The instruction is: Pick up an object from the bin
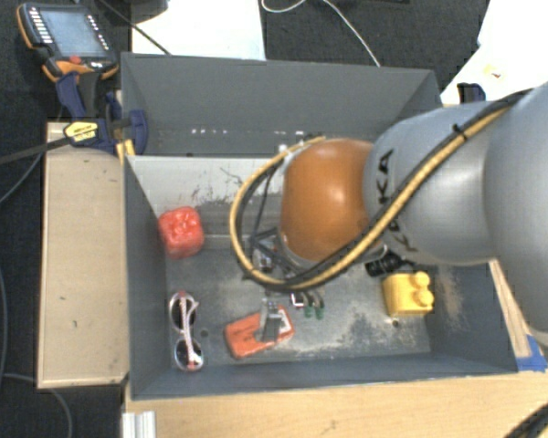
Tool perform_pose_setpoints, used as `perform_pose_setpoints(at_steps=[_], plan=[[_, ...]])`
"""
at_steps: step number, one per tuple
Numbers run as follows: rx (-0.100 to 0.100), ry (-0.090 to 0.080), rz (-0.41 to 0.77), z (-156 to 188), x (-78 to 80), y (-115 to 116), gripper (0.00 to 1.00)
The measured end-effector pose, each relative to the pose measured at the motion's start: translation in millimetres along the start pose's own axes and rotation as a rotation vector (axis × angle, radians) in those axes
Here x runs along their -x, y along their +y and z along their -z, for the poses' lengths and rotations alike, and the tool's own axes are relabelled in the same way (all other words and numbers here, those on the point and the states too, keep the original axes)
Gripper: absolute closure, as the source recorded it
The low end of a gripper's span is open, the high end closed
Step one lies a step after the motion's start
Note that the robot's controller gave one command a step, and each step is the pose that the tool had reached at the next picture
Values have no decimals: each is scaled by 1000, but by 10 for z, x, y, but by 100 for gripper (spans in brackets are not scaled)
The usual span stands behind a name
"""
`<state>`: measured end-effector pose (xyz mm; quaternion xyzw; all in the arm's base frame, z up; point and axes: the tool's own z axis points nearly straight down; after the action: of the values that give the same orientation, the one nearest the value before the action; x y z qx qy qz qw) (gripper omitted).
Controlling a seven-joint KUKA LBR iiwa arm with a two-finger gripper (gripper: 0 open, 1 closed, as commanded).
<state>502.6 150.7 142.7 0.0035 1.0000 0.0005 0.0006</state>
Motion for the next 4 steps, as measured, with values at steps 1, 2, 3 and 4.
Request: perform_pose_setpoints(at_steps=[1,2,3,4], plan=[[0,-7,89,391,29,-338,0],[0,-5,223,-494,-71,-654,0],[1,-5,62,-769,-101,-631,0],[1,-9,132,-728,-139,-407,0]])
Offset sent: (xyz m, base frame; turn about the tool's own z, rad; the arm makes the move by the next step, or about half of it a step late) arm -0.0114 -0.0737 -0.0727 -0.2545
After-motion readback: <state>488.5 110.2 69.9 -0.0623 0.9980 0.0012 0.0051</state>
